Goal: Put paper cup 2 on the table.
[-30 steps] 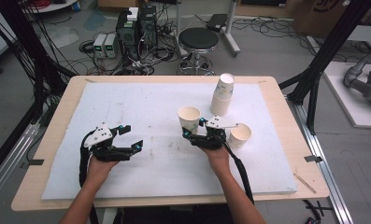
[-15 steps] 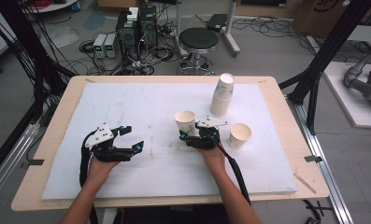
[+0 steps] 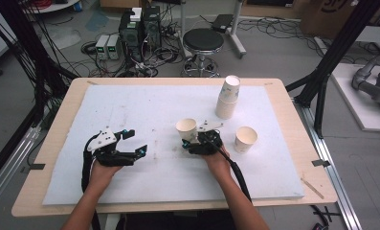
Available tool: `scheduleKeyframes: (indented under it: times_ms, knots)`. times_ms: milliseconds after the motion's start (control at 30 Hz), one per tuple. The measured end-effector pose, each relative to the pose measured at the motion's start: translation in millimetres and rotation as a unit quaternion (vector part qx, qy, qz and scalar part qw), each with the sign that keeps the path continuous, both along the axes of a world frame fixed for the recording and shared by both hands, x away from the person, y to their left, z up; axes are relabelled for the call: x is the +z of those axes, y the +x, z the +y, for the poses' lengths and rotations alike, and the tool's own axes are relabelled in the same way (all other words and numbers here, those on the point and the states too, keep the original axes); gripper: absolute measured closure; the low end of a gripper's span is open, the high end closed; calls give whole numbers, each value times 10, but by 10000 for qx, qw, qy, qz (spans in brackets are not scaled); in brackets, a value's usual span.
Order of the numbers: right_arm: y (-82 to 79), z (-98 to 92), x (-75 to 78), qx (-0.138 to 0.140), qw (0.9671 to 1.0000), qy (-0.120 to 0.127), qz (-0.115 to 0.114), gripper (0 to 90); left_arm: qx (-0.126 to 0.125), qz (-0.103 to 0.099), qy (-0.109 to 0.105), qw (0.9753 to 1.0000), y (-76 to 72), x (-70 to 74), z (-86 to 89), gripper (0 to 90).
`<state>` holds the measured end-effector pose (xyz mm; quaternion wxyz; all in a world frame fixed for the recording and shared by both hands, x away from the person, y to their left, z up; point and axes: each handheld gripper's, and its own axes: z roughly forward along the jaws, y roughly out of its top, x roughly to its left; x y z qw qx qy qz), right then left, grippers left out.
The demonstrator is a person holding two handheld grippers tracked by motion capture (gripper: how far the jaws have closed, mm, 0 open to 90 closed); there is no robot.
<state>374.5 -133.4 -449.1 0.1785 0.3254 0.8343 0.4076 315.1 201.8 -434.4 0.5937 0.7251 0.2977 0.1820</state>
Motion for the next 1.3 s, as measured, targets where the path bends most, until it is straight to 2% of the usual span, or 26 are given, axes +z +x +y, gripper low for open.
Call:
scheduleKeyframes:
  times_ms: [133,233,300,433,467,533,567,800,1100,1300]
  knots:
    - [-48,-25,9,2,9998,-177,27,346,-3,15,-11,10000,-1,-1,3,191]
    - [-78,-56,9,-28,9995,-273,141,346,0,34,-5,10000,2,-5,2,191]
    - [-98,-78,-11,-13,9995,-282,124,344,-5,45,-8,10000,4,-7,-3,192]
    - [-100,-121,-31,-27,9997,-172,186,324,-11,50,5,10000,5,-10,-14,192]
    - [-106,-123,-29,-24,9997,-169,162,306,-12,50,4,10000,5,-11,-14,191]
    - [-124,-135,-22,-78,9998,-96,135,215,1,57,-10,10000,5,-13,-12,191]
    - [-128,-146,-18,-110,9998,-69,140,205,-5,70,-18,10000,5,-14,-9,191]
    - [-301,-383,61,-91,9997,210,84,205,-20,71,-50,10000,9,-22,-18,189]
    - [-596,-726,356,-55,9980,515,-358,207,78,84,-292,9995,16,-10,-34,170]
    - [-748,-988,459,-46,9958,660,-630,206,161,53,-289,9994,-13,13,-60,159]
